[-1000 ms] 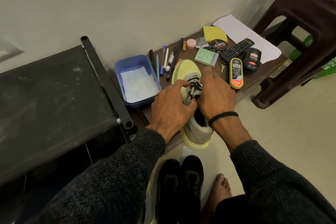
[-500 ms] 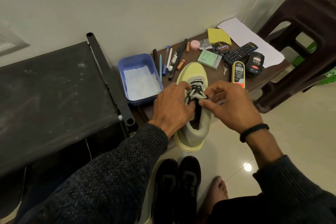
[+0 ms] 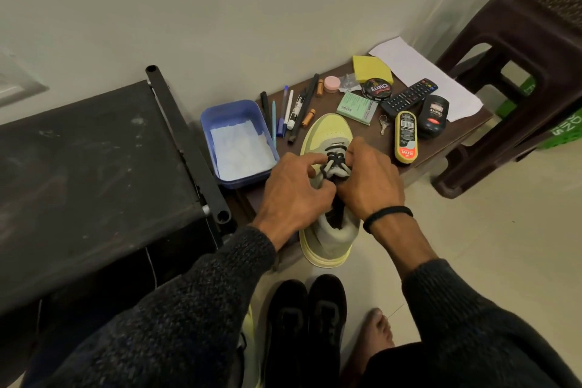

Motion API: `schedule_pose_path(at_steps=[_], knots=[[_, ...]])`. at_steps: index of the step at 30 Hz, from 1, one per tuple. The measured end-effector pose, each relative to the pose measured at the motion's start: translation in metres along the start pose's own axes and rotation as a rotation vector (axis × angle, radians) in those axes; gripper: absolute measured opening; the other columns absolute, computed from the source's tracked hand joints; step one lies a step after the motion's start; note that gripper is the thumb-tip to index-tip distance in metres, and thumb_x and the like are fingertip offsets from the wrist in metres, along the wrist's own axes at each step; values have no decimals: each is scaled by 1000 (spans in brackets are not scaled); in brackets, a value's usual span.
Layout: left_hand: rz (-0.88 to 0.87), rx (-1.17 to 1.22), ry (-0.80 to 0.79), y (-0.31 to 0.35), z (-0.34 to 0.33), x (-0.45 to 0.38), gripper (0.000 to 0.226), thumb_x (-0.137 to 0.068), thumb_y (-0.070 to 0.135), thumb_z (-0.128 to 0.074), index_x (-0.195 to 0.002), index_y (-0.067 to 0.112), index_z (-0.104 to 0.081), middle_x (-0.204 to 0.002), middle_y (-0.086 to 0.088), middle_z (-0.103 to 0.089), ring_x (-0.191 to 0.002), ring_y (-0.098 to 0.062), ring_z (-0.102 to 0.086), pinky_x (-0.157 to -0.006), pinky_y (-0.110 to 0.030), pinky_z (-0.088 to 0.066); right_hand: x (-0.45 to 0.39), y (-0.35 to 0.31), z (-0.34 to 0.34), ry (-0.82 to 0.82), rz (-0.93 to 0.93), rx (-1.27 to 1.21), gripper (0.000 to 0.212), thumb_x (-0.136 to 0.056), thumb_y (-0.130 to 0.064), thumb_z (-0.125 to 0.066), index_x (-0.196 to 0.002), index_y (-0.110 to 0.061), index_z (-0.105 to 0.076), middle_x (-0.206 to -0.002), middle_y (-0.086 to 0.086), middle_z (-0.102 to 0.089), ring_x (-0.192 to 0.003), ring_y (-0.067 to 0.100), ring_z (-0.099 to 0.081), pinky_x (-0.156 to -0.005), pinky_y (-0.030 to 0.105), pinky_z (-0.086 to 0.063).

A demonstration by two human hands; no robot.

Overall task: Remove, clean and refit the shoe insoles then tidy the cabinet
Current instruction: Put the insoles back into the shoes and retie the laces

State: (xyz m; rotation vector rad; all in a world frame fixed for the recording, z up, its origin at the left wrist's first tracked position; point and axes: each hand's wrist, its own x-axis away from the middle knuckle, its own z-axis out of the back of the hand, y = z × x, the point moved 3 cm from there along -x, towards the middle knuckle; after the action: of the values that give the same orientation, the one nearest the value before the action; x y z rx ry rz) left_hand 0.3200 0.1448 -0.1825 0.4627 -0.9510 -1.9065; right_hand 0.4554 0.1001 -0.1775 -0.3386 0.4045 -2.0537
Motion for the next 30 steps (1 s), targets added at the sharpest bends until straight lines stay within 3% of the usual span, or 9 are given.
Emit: schedule_pose_path(at_steps=[3, 6, 10, 14, 19, 24, 27, 30], knots=[[-7, -4, 18, 4, 6, -1, 45, -89, 32, -69, -133, 27, -64, -104, 6, -66, -81, -5, -58, -87, -29, -57, 10, -2, 24, -60, 15, -28, 41, -79, -34, -81, -101, -25, -47, -97, -1, -59, -85, 24, -57, -70, 42, -52], [-18, -9, 6, 5, 10, -2, 40, -90, 32, -71, -129, 26, -67, -99, 11, -64, -82, -2, -57, -86, -23, -53, 26, -4, 51, -79, 112, -24, 27, -85, -20, -72, -105, -27, -57, -102, -4, -62, -94, 20, -59, -79, 42, -55], [-39, -21, 36, 6, 11, 0, 38, -89, 30, -71, -126, 24, -69, -102, 7, -69, -88, -4, -60, -88, -22, -52, 41, -11, 46, -431, 213, 106, 17, -99, -23, -51, -103, -30, -66, -101, -4, -68, -93, 20, -64, -83, 44, -56], [-44, -17, 52, 4, 12, 0, 36, -88, 32, -71, -123, 23, -72, -99, 7, -70, -88, -3, -60, -87, -20, -50, 48, -14, 22, -695, 199, 203, 30, -108, -36, -35, -106, -21, -61, -102, 7, -65, -91, 25, -61, -88, 43, -52], [-39, -19, 55, 0, 11, -2, 35, -88, 34, -73, -122, 24, -73, -99, 7, -72, -89, -5, -63, -87, -25, -54, 43, -13, 13, -740, 156, 182, 34, -107, -36, -33, -114, -19, -62, -113, 6, -65, -101, 24, -61, -98, 44, -49], [-30, -18, 28, -3, 10, -4, 36, -87, 34, -72, -123, 25, -72, -102, 7, -72, -93, -6, -64, -91, -28, -55, 46, -14, 7, -685, 149, 206, 34, -104, -35, -33, -113, -18, -61, -115, 7, -65, -101, 25, -62, -97, 44, -51], [-26, -23, 25, -3, 9, -4, 37, -87, 37, -72, -122, 27, -72, -101, 8, -72, -91, -6, -64, -89, -28, -56, 47, -16, 7, -589, 187, 223, 28, -103, -33, -35, -113, -19, -58, -115, 2, -62, -98, 23, -61, -92, 43, -53], [-28, -34, 37, -3, 8, -5, 37, -88, 38, -72, -123, 27, -72, -102, 8, -71, -91, -6, -63, -87, -25, -54, 48, -16, 16, -543, 223, 237, 25, -103, -31, -39, -111, -22, -61, -102, 0, -63, -88, 22, -61, -83, 44, -56]])
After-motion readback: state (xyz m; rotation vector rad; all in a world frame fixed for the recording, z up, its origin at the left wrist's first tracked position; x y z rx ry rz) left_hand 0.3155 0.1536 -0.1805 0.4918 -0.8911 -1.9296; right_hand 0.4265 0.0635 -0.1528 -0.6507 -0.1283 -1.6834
